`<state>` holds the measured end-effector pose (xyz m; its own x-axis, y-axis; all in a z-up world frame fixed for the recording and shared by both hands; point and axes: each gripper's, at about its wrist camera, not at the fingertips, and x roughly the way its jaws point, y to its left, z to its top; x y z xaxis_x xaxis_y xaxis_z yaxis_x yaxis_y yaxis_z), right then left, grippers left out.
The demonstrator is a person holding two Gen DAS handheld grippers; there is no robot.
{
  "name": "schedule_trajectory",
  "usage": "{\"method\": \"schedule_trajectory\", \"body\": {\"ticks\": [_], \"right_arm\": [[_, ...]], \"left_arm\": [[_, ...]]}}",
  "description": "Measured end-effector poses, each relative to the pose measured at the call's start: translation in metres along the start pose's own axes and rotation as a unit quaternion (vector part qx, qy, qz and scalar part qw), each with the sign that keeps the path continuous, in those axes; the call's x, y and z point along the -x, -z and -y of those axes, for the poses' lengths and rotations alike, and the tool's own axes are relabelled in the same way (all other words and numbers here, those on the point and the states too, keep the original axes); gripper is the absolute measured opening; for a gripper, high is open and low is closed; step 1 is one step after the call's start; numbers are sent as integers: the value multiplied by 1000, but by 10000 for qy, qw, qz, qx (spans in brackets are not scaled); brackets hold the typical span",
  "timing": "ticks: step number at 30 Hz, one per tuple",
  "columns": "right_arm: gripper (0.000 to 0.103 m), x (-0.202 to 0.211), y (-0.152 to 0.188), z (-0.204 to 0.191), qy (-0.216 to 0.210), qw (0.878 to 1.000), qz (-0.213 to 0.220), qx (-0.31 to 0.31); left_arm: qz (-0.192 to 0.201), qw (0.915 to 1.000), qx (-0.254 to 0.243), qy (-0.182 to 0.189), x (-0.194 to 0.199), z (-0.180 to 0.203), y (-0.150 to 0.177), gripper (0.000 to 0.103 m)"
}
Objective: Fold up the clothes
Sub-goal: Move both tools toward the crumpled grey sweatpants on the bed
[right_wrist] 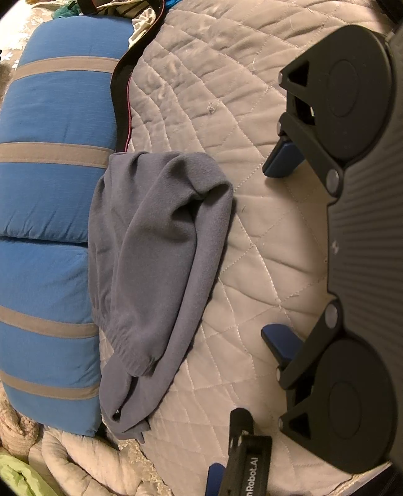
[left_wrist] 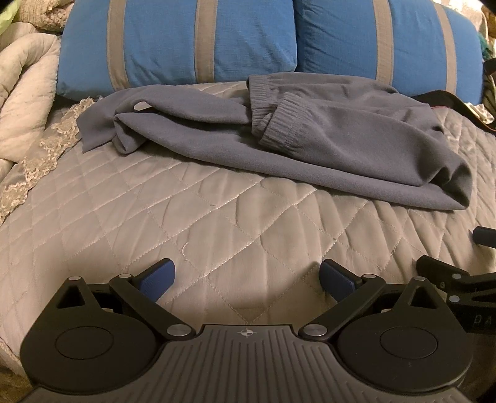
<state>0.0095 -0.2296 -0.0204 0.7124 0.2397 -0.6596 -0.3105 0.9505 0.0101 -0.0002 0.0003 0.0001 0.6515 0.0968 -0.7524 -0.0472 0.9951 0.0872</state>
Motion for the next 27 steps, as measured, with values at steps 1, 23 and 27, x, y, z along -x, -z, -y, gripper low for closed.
{"method": "schedule_trajectory", "body": {"ticks": [1,23,27], "right_arm": [[103,0,0,0,7,10000,8,-4],[103,-1,-2,0,-5,9999,58,-131],[103,-2,-3,0,14,9999,-6,-119]], "left_arm": [[4,10000,-2,3,0,0,0,102],[90,9998,91,120,2,-3,-3,102],[135,9992,297,227,6,-15,-13,102]]}}
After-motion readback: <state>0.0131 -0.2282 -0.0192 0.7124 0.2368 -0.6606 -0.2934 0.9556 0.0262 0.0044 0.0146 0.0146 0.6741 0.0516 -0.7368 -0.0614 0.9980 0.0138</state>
